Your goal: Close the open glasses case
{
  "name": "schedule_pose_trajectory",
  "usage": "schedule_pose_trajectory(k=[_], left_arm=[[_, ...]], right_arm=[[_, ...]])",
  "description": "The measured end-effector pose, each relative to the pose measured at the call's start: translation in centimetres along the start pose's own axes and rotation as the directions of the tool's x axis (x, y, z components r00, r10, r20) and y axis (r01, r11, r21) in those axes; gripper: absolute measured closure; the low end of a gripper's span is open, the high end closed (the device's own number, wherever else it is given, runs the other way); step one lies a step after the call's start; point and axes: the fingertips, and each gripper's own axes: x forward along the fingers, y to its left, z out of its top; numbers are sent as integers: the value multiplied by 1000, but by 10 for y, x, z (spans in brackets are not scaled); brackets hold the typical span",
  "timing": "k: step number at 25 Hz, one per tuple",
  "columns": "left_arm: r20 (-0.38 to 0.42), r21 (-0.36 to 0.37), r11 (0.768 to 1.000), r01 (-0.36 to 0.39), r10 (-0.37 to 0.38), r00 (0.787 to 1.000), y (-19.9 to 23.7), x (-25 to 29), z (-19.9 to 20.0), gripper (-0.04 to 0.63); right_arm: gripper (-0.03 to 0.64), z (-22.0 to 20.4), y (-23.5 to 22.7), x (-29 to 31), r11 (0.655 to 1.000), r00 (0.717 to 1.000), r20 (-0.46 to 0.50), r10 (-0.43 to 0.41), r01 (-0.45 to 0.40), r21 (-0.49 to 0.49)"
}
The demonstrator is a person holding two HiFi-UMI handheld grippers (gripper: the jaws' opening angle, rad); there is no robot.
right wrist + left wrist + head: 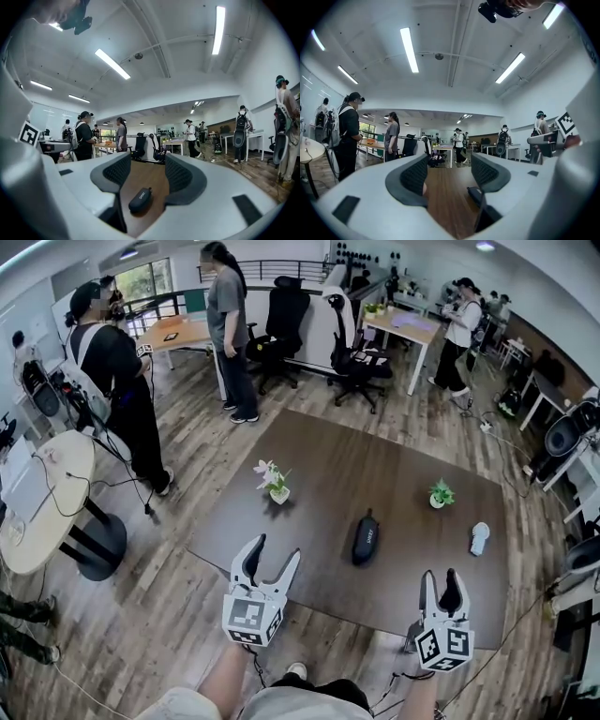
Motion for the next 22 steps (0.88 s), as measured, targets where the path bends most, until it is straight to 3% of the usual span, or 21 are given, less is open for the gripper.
schedule_pose_trajectory(k=[12, 22], left_arm=[[12, 26, 999, -26, 26, 1000, 0, 47, 10, 301], [37, 59, 997, -53, 51, 998, -31, 132, 27, 302]], right_arm=[[385, 10, -31, 53, 1000, 999, 33, 10, -11, 14], [385, 34, -114, 115, 1000, 995, 103, 7, -10, 27]])
